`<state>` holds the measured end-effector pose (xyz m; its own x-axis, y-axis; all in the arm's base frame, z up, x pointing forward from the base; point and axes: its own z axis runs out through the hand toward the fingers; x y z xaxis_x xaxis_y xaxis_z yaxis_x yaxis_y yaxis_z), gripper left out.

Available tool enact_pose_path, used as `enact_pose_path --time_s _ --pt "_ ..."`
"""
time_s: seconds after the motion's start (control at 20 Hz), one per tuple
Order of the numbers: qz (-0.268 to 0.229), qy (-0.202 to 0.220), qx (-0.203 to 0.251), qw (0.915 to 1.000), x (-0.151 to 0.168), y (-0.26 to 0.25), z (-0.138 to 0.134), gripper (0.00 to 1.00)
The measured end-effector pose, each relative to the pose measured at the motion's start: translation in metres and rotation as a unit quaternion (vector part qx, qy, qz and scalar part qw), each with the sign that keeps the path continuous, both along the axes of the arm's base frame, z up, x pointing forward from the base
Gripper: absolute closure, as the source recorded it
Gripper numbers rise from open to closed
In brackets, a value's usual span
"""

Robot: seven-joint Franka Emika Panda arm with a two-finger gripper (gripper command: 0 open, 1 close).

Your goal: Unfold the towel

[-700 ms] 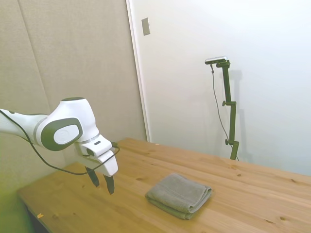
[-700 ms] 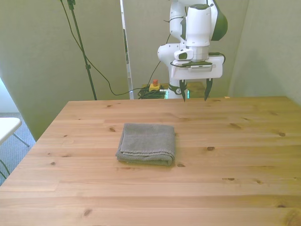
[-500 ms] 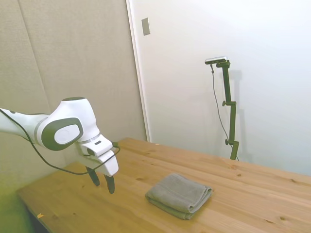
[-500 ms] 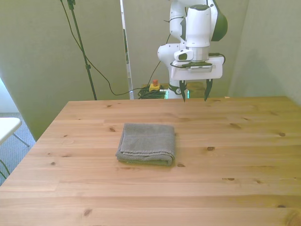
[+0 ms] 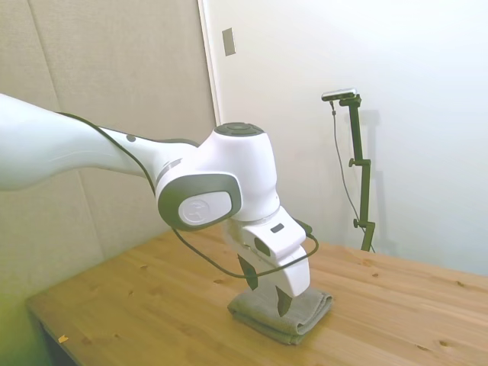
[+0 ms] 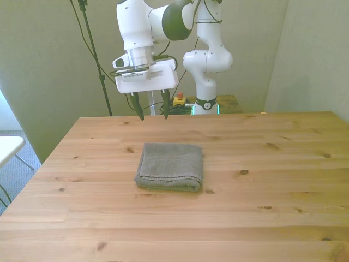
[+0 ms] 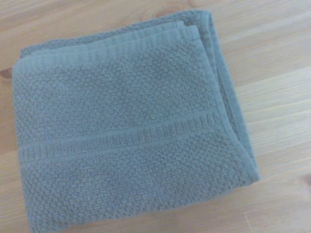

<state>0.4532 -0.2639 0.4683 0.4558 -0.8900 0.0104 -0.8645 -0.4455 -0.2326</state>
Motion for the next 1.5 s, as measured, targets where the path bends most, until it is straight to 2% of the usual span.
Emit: enact_pose_path --time_s 0.15,0.4,0.5,0.65,0.85,0.9,1.2,1.5 --pt "-0.021 0.0 0.002 0.9998 0.006 -0.016 -0.016 0.0" --pt "-0.072 0.007 0.013 0.9973 0.031 -0.074 -0.054 0.0" --pt "-0.064 0.011 0.04 0.9971 0.042 -0.077 -0.069 0.0" --pt "-0.04 0.022 0.091 0.9948 0.049 -0.071 -0.077 0.0" --pt "-0.033 0.033 0.114 0.9923 0.048 -0.074 -0.077 0.0" --pt "-0.031 0.037 0.12 0.9916 0.049 -0.074 -0.079 1.0" --pt "-0.018 0.047 0.136 0.9894 0.055 -0.076 -0.094 1.0" --pt "-0.007 0.054 0.143 0.9883 0.057 -0.073 -0.096 1.0"
